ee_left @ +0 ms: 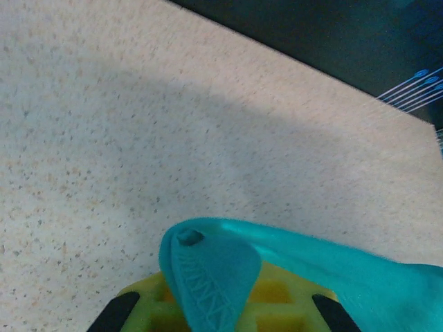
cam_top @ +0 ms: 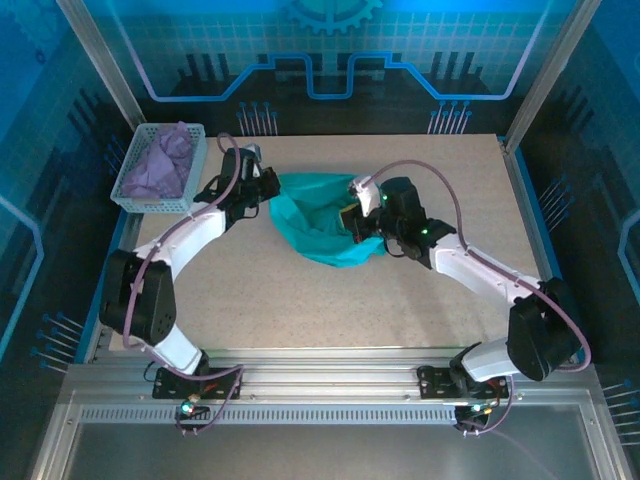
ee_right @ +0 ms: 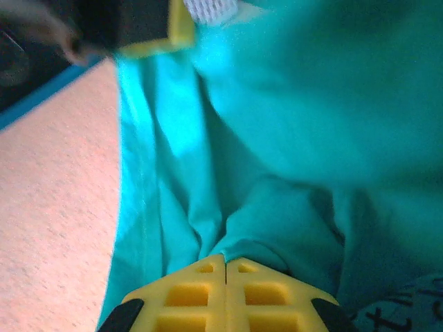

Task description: Fold the inside-out t-shirt

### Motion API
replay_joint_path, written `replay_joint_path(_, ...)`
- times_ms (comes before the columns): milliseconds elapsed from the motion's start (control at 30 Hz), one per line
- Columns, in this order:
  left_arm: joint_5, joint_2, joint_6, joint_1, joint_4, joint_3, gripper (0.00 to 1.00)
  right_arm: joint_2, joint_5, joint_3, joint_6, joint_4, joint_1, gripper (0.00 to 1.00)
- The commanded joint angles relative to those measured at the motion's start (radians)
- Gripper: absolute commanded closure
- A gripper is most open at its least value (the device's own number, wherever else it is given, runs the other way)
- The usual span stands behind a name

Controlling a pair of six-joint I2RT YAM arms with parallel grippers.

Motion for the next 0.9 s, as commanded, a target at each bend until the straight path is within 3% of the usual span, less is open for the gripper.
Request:
replay_joint_path(0,0.086,0.047,-0.040,0.004,0.030,-0.020,1.00,-0.013,-0.126,0.080,0.033,0.096,-0.018,1.00)
replay_joint_path(200,0.124,0.069,-0.004,-0.011,0.015,0.000,1.00,0.015,-0.200,0.176,0.024,0.076,-0.038,1.00)
replay_joint_path(300,0.079,0.046,-0.037,0.050,-0.010,-0.040,1.00,-0.039,-0.197,0.161,0.035,0.083,-0.102,1.00)
replay_joint_path(433,0.100,0.011,-0.111,0.139,0.052,-0.153,1.00,-0.092,-0.212,0.084,0.082,0.168,-0.162,1.00)
replay_joint_path(567,0.140,0.023,-0.047,0.072,0.061,-0.166,1.00,-0.026,-0.244,0.056,0.100,0.205,-0.130,1.00)
replay_joint_path(700,0.178,0.032,-0.004,0.002,0.056,-0.166,0.86,0.033,-0.240,0.062,0.091,0.211,-0.108,1.00)
replay_joint_path(867,0.187,-0.068,-0.002,-0.018,0.111,-0.241,0.57,0.062,-0.239,0.070,0.077,0.193,-0.107,1.00)
